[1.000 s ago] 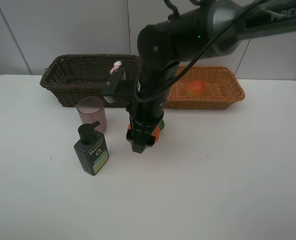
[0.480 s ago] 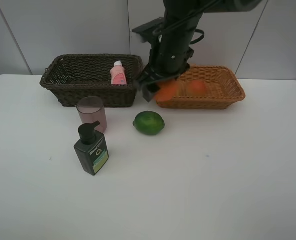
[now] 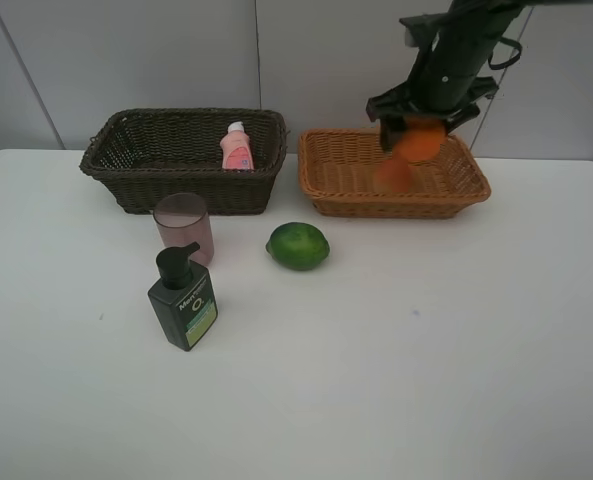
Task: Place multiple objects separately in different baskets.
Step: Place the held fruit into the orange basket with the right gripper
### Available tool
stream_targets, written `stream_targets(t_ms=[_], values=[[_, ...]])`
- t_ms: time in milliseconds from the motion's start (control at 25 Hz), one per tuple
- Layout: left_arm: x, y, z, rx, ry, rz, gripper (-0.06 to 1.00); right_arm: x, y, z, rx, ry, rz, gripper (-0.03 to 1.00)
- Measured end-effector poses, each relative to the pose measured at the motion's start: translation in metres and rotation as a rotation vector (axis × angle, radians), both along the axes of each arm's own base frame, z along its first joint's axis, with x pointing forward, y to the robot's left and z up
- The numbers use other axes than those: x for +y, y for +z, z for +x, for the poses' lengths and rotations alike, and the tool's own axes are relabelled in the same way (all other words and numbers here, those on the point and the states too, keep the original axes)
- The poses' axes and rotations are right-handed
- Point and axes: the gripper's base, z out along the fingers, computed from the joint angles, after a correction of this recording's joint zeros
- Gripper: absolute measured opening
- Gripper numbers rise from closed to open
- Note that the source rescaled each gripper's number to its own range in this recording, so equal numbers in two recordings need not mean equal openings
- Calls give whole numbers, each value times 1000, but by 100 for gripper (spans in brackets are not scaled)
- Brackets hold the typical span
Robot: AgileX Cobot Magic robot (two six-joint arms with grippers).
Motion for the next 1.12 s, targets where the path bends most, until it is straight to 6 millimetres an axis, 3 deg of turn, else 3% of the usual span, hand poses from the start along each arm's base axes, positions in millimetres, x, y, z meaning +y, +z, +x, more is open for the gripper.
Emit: stream_targets(t_ms=[200,360,680,1000,1040,1120], values=[[0,0,0,0,0,0,100,-30,0,16,-83,-63,26,68],[0,0,0,0,0,0,100,-42,-18,26,-71,-89,24,68],[0,0,0,0,0,0,100,-41,-66,37,4,-88,7,68],[0,0,0,0,0,0,100,-41,-75,38,14,-113,16,68],[0,0,0,0,0,0,100,-41,-75,38,14,-114,17,70],[0,0,0,0,0,0,100,-41,-75,38,13,-116,18,84]])
